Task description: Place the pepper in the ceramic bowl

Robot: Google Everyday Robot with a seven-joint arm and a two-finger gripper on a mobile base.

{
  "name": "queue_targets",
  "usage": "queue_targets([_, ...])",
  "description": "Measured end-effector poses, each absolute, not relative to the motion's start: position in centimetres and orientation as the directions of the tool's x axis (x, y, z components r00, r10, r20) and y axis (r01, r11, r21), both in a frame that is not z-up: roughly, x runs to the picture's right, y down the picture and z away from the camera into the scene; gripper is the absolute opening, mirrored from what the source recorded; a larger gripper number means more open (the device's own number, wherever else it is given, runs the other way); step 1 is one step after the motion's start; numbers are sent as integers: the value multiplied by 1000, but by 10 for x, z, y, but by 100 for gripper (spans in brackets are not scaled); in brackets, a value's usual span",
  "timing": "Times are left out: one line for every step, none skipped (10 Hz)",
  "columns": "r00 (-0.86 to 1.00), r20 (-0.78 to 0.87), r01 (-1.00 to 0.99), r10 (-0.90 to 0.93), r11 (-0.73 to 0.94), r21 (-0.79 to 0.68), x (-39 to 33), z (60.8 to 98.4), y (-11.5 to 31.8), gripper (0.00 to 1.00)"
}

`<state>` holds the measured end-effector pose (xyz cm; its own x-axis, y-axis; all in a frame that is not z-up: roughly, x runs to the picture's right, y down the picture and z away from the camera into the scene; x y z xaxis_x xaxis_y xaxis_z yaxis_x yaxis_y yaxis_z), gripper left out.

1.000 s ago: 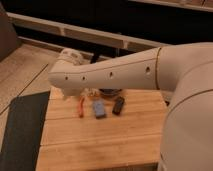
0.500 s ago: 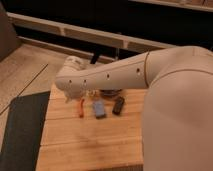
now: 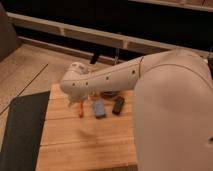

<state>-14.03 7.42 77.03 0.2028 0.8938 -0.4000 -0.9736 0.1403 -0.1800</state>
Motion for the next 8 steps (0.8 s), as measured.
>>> queue_targets([204, -400, -973, 894, 142, -181, -141, 770, 74, 65])
queue_targets([207, -398, -973, 894, 145, -180, -141, 770, 74, 65])
queue_targets([210, -385, -972, 899, 150, -181, -140, 771, 72, 65])
queue_targets([219, -358, -969, 908, 159, -188, -139, 776, 67, 65])
queue_targets([224, -342, -967, 913, 166, -191, -137, 782, 64, 65])
queue_targets([232, -325, -964, 917, 173, -200, -133, 795, 64, 65])
queue_targets([237, -324, -962, 916, 174, -211, -133, 804, 67, 65])
queue_targets([241, -333, -959, 912, 172, -223, -132, 816, 74, 65])
